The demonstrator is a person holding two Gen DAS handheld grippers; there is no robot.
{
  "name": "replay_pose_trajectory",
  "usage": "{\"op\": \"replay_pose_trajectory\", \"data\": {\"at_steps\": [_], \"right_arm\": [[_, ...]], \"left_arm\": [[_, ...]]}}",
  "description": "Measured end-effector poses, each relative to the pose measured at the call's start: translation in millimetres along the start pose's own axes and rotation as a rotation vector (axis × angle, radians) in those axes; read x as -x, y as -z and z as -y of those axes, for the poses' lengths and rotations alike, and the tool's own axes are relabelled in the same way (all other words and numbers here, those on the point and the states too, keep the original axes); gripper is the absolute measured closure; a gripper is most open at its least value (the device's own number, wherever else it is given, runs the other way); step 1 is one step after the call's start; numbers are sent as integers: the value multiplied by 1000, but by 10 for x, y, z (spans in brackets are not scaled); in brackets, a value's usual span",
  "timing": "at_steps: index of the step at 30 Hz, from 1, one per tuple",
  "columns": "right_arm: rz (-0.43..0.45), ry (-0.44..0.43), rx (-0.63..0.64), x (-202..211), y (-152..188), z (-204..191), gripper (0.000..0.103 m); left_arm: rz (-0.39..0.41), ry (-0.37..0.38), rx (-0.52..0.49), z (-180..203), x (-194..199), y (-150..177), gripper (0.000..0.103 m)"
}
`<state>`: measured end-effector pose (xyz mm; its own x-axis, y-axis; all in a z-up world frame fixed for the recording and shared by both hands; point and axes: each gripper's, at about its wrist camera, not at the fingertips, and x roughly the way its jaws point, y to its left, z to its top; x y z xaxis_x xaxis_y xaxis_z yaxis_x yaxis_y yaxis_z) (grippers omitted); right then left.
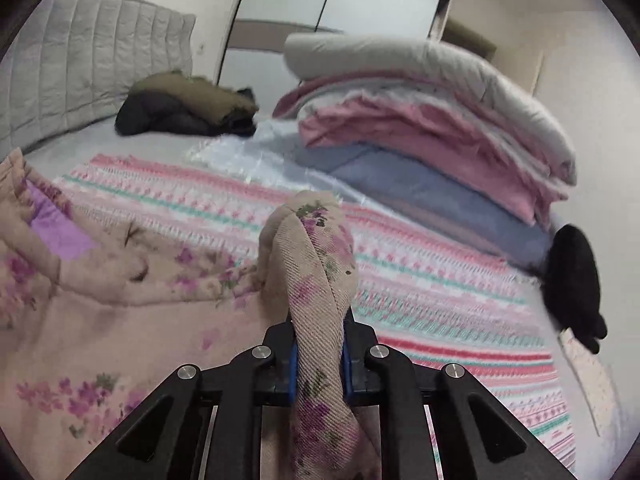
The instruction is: Fold large clothes
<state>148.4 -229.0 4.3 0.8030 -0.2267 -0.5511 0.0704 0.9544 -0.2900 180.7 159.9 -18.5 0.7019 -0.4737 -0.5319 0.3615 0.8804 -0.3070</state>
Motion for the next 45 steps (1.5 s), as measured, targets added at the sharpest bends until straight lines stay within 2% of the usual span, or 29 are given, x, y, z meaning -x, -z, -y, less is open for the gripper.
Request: {"op": "replay_pose_trajectory", "data": {"at_steps": [5, 11, 14, 18, 22, 24, 26, 27, 29, 31, 33, 37, 39, 41, 43, 45], "right_arm": [[53, 95, -48, -82, -330, 253, 88], [9, 111, -185, -565, -544, 612, 88], [-68, 98, -194, -948, -502, 606, 88], [-195, 86, -154, -1392, -286, 474, 88], [-320, 52, -197, -1683, -55, 504, 85], [-360, 35, -228, -1728, -21, 583, 80], [-359, 37, -246, -1658, -41, 642, 70], [-344, 38, -246, -1583, -67, 677, 66], [-309, 77, -223, -1402, -127, 728, 49], [-257, 113, -208, -1164, -173, 784, 39], [-194, 71, -229, -896, -191, 836, 35], [-145, -75, -244, -477, -135, 702, 32], [-139, -153, -222, -344, -61, 505, 30], [-155, -219, -203, -314, 34, 288, 29], [-209, -259, -176, -404, 175, 76, 29], [-265, -242, -169, -546, 313, 33, 29]], "left_arm": [[88, -86, 56, -111, 15, -356, 89], [76, -137, 156, -387, -329, -686, 89], [25, -164, 177, -497, -633, -700, 88], [-109, -228, 183, -655, -1100, -530, 88], [-238, -256, 238, -823, -1401, -346, 83], [-243, -259, 250, -847, -1373, -353, 79], [-224, -274, 218, -805, -1257, -408, 69], [-214, -286, 198, -773, -1196, -428, 65], [-167, -340, 151, -700, -987, -462, 47], [-100, -391, 120, -632, -747, -474, 39], [-65, -369, 117, -588, -595, -474, 37], [-37, -255, 114, -317, -332, -320, 31], [-42, -184, 109, -139, -314, -200, 27], [-87, -126, 98, 6, -393, -41, 26], [-157, -140, 92, 44, -564, 120, 26], [-192, -176, 99, -33, -664, 214, 26]]}}
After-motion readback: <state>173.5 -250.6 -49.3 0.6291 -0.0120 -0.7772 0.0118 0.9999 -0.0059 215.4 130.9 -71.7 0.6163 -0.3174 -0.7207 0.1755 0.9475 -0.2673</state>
